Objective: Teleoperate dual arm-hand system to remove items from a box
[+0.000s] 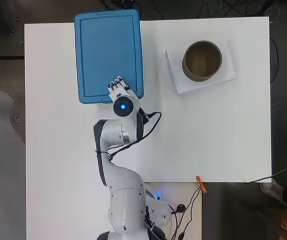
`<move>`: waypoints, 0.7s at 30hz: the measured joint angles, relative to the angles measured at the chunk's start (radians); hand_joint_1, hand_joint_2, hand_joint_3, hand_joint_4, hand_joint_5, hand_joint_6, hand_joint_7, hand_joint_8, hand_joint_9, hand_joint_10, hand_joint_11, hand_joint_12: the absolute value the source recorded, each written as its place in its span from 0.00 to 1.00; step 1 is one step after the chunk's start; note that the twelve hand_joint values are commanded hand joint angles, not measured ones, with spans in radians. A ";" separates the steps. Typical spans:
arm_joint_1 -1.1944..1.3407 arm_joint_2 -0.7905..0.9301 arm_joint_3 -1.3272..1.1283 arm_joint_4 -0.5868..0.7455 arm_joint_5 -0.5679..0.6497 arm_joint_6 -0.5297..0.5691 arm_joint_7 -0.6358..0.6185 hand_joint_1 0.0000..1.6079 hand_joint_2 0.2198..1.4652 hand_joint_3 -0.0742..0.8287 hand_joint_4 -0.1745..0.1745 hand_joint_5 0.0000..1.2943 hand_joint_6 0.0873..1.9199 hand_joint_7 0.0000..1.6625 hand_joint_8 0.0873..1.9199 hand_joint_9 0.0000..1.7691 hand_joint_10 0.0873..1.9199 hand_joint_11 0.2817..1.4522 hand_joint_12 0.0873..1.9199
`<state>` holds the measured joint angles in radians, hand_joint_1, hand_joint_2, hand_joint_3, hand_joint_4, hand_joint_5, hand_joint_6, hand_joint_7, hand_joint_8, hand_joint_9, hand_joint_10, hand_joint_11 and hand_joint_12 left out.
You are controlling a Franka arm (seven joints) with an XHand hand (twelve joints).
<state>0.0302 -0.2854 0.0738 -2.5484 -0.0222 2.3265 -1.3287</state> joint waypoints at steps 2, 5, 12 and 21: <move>0.002 0.010 -0.017 0.077 0.048 -0.065 -0.036 0.56 0.91 0.08 0.52 0.45 0.82 0.48 0.00 0.45 0.00 0.25 0.00; 0.003 0.033 -0.044 0.209 0.108 -0.162 -0.074 0.56 0.90 0.08 0.58 0.46 0.80 0.52 0.00 0.50 0.00 0.33 0.00; 0.007 0.106 -0.052 0.380 0.203 -0.295 -0.087 0.57 0.87 0.08 0.74 0.48 0.58 0.51 0.00 0.53 0.00 0.40 0.00; 0.018 0.222 -0.015 0.553 0.048 -0.022 -0.312 0.85 0.79 0.09 0.15 0.42 0.67 0.44 0.65 0.55 0.53 0.40 0.00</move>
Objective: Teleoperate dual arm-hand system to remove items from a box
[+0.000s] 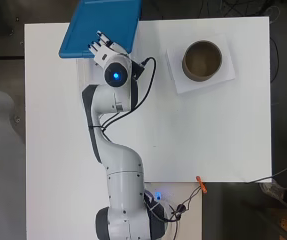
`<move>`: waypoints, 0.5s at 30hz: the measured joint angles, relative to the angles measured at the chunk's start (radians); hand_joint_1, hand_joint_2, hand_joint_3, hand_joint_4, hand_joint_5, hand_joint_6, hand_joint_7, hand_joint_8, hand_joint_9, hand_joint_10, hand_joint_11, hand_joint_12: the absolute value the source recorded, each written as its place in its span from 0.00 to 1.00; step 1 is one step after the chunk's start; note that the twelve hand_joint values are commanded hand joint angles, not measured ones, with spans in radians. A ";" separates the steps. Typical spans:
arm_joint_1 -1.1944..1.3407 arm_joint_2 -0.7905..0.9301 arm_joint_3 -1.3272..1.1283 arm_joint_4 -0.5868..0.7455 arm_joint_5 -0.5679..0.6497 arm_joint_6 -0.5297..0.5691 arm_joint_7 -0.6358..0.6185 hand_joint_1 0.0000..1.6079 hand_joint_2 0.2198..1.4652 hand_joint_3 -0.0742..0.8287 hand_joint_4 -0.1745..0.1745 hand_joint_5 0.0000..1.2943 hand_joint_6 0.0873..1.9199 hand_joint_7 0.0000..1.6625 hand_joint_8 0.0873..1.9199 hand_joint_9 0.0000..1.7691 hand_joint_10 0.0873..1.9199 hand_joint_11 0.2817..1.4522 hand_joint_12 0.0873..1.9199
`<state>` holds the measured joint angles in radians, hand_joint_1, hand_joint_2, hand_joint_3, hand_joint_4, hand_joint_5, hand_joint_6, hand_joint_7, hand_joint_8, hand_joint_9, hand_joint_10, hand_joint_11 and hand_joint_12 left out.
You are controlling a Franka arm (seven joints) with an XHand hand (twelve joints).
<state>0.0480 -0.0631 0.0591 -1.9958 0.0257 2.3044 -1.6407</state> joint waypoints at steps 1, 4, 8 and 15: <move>-0.008 0.015 0.017 0.003 -0.040 0.038 -0.041 0.85 0.79 0.08 0.07 0.43 0.74 0.45 0.64 0.55 0.52 0.40 0.00; -0.065 0.043 0.121 0.013 -0.055 0.049 -0.144 0.84 0.77 0.08 0.00 0.50 0.76 0.48 0.59 0.57 0.47 0.45 0.00; -0.057 0.066 0.201 -0.001 -0.039 0.102 -0.399 0.84 0.78 0.08 0.00 0.49 0.78 0.49 0.61 0.55 0.49 0.44 0.00; -0.055 0.039 0.431 -0.093 0.113 0.054 -0.636 0.83 0.79 0.08 0.00 0.47 0.81 0.47 0.65 0.53 0.53 0.50 0.00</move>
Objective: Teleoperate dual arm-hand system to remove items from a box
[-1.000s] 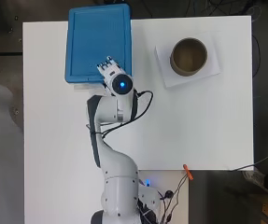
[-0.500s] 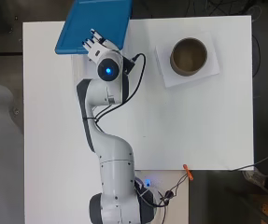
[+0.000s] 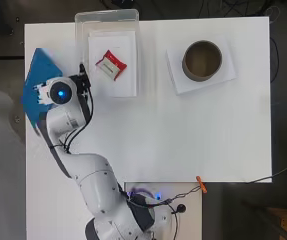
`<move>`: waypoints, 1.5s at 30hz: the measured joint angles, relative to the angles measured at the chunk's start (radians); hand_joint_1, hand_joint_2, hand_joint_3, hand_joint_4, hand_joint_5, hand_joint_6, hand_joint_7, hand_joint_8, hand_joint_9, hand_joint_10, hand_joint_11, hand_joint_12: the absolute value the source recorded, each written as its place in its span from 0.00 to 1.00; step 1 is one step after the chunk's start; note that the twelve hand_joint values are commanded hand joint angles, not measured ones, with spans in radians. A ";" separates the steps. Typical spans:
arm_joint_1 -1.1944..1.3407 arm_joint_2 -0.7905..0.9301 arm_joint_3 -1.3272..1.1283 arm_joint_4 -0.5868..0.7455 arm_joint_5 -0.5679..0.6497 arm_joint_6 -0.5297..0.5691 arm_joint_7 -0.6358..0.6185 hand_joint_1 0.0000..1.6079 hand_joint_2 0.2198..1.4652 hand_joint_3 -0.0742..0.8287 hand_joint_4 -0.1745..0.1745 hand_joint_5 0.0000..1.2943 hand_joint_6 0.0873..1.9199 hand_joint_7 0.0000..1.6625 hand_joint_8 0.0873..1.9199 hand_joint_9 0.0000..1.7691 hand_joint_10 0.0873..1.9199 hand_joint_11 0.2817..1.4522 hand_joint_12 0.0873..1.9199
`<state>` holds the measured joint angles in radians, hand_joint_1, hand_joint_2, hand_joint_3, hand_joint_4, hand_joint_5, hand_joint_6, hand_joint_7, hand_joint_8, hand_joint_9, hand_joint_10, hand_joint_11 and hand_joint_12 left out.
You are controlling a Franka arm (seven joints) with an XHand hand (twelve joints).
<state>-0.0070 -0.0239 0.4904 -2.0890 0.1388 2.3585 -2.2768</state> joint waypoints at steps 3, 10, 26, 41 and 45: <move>0.004 -0.067 0.164 -0.055 -0.038 -0.031 0.042 0.82 0.81 0.08 0.00 0.44 0.91 0.47 0.70 0.50 0.48 0.50 0.00; 0.115 -0.495 0.092 -0.332 0.051 -0.165 0.042 0.81 0.85 0.09 0.00 0.36 1.00 0.42 0.80 0.46 0.54 0.51 0.00; 0.205 -1.257 -0.406 -0.639 -0.009 -0.700 0.458 0.01 0.51 0.08 0.72 0.28 0.00 0.27 0.00 0.29 0.00 0.20 0.00; 0.193 -0.920 -0.435 -0.428 -0.071 -0.532 0.741 0.14 0.59 0.10 0.61 0.37 0.00 0.38 0.00 0.41 0.00 0.30 0.00; 0.174 -0.611 -0.470 -0.255 -0.072 -0.484 0.762 0.16 0.59 0.10 0.57 0.35 0.00 0.36 0.00 0.38 0.00 0.28 0.00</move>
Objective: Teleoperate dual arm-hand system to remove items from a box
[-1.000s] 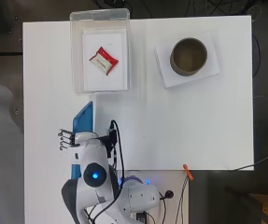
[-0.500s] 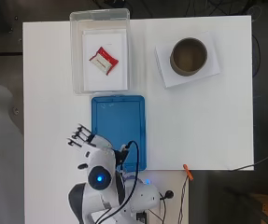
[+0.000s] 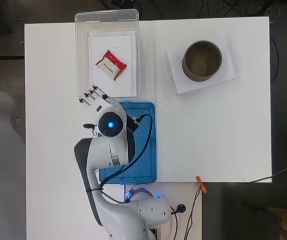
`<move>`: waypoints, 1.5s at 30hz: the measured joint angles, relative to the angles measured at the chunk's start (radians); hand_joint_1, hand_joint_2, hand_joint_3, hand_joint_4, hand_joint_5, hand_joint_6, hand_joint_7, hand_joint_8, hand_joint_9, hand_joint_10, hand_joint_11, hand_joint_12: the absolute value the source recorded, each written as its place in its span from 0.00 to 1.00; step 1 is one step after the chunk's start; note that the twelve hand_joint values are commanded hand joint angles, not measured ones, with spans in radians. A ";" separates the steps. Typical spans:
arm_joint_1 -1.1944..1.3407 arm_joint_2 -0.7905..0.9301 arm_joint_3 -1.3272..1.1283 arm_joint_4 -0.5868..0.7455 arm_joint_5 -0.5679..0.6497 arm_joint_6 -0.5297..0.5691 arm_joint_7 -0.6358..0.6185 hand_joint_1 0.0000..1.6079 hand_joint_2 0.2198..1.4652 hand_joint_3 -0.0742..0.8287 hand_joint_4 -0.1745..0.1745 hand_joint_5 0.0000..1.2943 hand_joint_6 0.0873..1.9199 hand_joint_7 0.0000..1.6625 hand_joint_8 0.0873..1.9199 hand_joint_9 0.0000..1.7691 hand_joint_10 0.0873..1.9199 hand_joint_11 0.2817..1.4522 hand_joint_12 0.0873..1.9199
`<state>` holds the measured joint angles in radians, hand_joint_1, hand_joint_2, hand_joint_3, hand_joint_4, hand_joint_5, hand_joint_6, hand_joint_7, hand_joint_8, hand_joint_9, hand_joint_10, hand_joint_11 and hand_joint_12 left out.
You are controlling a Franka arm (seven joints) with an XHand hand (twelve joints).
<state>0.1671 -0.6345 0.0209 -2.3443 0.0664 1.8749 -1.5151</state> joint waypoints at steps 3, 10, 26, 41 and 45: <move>-0.009 0.285 -0.024 0.159 -0.005 0.019 0.018 0.15 0.60 0.10 0.53 0.34 0.00 0.35 0.00 0.37 0.00 0.28 0.00; 0.339 0.556 -0.438 0.289 -0.161 0.026 0.128 0.13 0.63 0.09 0.59 0.43 0.00 0.46 0.00 0.46 0.00 0.36 0.00; 1.913 0.077 -1.718 0.537 -0.610 -0.043 0.488 0.10 0.62 0.08 0.55 0.35 0.00 0.40 0.00 0.41 0.00 0.32 0.00; 1.985 0.005 -1.852 0.528 -0.672 -0.121 0.601 0.15 0.61 0.08 0.57 0.37 0.00 0.39 0.00 0.40 0.00 0.31 0.00; 2.069 -0.033 -1.873 0.549 -0.724 -0.135 0.623 0.15 0.61 0.08 0.58 0.38 0.00 0.39 0.00 0.41 0.00 0.32 0.00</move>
<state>2.2362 -0.6672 -1.8525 -1.7958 -0.6577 1.7397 -0.8924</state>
